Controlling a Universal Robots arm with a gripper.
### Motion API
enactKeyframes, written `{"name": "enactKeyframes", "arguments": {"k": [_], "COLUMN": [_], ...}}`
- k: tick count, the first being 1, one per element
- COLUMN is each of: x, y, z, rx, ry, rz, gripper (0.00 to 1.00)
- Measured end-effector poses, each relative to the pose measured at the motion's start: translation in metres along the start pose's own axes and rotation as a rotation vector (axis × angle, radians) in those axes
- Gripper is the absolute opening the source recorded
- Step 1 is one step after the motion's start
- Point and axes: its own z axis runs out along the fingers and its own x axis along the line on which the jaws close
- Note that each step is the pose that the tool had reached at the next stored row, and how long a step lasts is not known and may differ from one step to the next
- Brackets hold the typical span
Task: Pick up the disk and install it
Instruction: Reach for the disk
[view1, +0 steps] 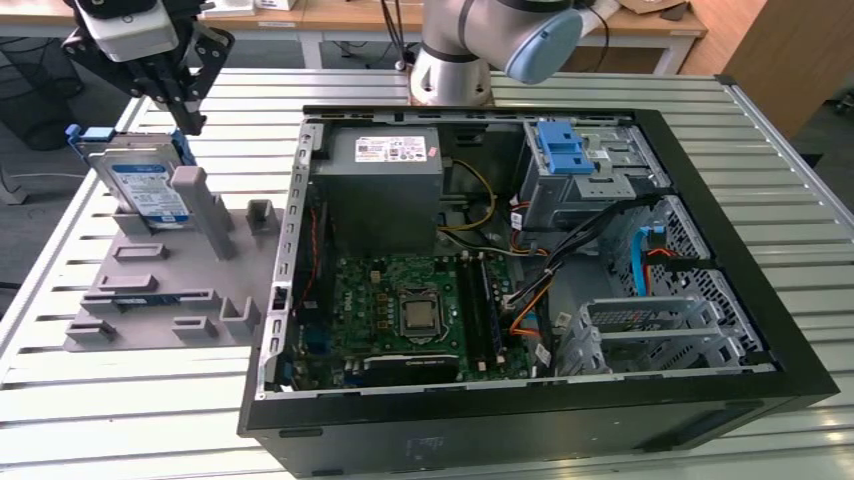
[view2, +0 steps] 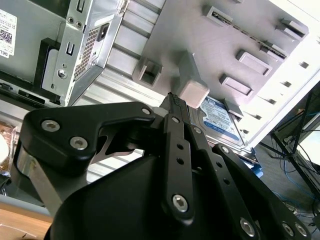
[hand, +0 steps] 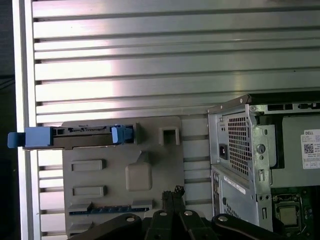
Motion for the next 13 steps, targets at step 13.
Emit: {"name": "enactKeyframes", "arguments": {"k": [13], "x": [0.0100], "y": [0.0010], "z": [0.0012], "rx": [-0.0002], "ry": [-0.0002], "rz": [0.000], "gripper": [0.11]}}
